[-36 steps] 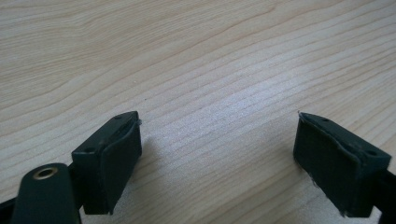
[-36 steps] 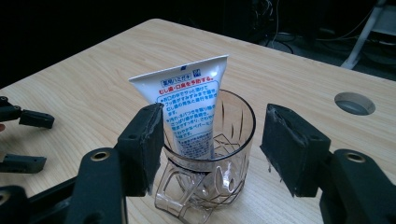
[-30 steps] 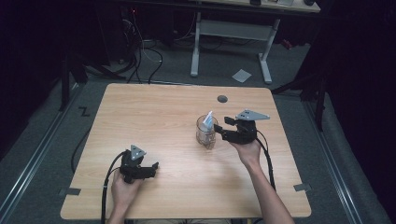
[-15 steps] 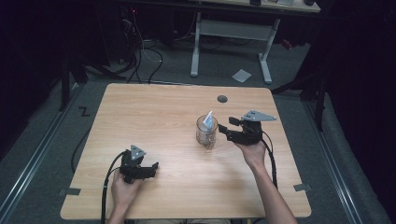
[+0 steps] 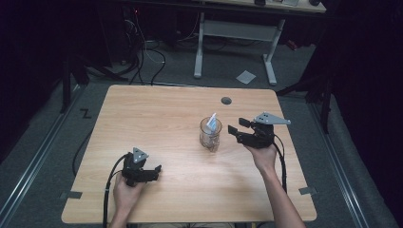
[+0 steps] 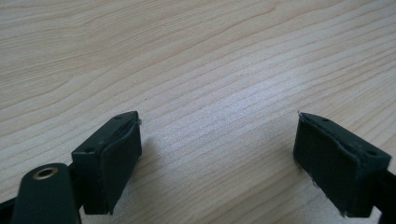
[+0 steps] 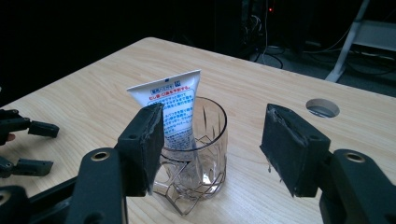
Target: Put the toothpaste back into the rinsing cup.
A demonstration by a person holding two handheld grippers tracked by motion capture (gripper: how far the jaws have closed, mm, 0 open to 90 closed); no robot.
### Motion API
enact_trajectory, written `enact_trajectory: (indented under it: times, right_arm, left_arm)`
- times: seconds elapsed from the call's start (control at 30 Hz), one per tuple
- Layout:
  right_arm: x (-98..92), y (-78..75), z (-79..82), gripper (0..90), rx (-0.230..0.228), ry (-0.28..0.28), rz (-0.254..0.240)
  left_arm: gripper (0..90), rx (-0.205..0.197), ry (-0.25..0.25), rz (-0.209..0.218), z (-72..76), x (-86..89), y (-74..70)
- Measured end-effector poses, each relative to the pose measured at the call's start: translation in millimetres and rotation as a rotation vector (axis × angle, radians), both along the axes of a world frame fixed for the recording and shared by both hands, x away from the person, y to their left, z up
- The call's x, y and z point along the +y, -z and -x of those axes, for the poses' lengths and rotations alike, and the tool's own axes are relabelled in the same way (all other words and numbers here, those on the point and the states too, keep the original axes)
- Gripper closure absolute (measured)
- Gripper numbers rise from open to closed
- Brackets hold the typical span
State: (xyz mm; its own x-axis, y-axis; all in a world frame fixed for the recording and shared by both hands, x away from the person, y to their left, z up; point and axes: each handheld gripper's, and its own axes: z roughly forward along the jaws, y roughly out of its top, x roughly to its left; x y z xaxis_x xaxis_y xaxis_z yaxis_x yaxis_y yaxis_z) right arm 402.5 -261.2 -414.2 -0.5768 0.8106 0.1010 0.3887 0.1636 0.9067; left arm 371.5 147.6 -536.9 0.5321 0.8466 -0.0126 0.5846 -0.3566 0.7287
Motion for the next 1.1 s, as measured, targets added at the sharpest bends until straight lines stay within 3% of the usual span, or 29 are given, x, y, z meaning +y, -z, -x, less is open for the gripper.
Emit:
enact_trajectory:
  times: [0.33, 0.7, 1.1]
  right_arm:
    - [-6.6, -2.5, 7.4, 38.1, -0.031, 0.014, -0.012]
    - [-16.5, -0.7, 13.8, 36.6, -0.037, 0.049, -0.021]
    - [-22.0, -0.5, 23.0, 36.2, -0.036, 0.049, -0.02]
  left_arm:
    - [15.5, 0.0, 0.0, 0.0, 0.0, 0.0, 0.0]
    - [15.6, 0.0, 0.0, 0.0, 0.0, 0.0, 0.0]
    - [15.5, 0.0, 0.0, 0.0, 0.0, 0.0, 0.0]
